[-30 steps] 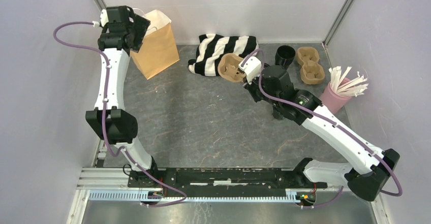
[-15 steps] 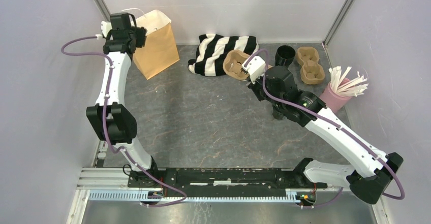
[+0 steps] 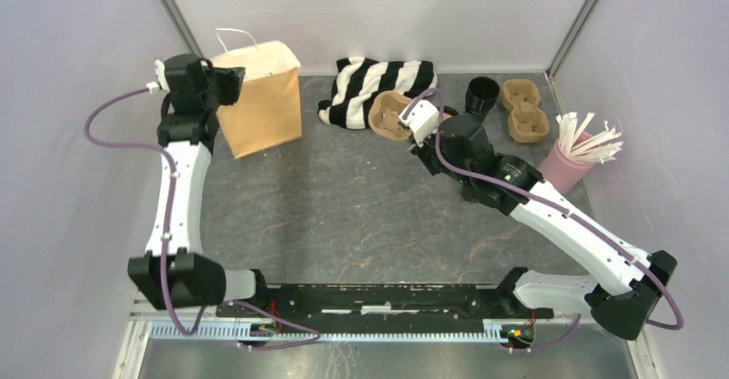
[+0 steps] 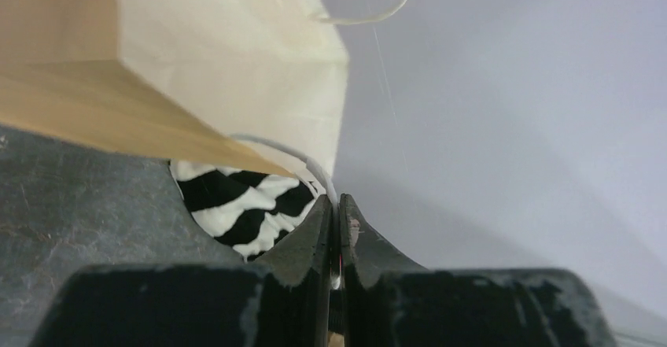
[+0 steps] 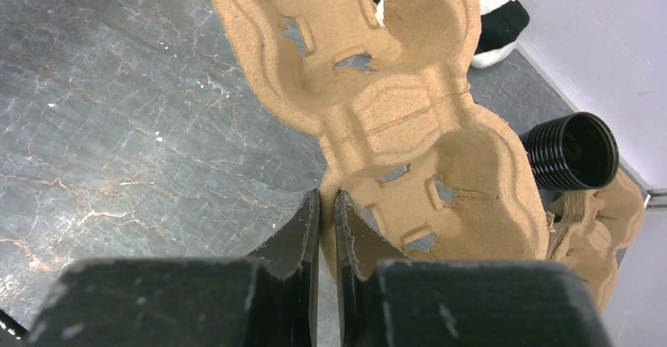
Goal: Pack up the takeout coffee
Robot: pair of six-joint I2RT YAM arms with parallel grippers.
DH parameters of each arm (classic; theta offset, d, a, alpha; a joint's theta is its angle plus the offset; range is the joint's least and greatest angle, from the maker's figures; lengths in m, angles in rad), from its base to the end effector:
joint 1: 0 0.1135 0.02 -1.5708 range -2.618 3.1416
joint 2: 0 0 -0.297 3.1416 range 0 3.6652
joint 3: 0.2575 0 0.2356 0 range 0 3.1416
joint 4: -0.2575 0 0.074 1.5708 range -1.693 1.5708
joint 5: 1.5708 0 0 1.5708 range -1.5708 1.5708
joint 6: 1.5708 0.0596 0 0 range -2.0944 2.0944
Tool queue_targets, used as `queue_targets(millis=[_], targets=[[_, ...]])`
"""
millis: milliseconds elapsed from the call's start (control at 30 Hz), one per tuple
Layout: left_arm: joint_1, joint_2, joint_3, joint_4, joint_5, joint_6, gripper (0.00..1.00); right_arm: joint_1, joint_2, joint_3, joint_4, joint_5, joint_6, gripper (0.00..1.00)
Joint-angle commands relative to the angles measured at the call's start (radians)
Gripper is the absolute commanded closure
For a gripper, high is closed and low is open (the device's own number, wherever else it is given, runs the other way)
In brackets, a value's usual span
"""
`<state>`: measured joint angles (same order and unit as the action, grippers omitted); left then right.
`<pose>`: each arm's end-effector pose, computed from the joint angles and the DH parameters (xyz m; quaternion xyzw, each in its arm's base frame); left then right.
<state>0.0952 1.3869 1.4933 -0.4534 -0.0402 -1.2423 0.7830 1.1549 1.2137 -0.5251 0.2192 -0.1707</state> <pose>0.3098 0.0320 0.4439 -0.5165 0.6350 -0.2978 0.4913 0.1807 0.1615 0.3990 -0.3374 0.7782 0.0684 0.5253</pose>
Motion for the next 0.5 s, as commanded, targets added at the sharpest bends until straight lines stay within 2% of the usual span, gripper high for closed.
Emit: queue_targets(millis=[0,167,333,467], targets=[[0.005,-0.144,-0.146,0.141,0.165,-0.008,0.89,0.03,0.011,0.037,0.029,0.023,-0.009,1.0],[0.003,-0.231,-0.253,0.211,0.355,-0.015,0.98,0.06,0.024,0.048,0.022,0.041,-0.006,1.0],[0.0,-0.29,-0.415,0.491,0.534,-0.106,0.98,0.065,0.038,0.07,0.012,0.058,0.015,1.0],[-0.029,-0.247,-0.404,0.61,0.648,-0.117,0.98,0.07,0.041,0.083,0.007,0.134,0.03,1.0]])
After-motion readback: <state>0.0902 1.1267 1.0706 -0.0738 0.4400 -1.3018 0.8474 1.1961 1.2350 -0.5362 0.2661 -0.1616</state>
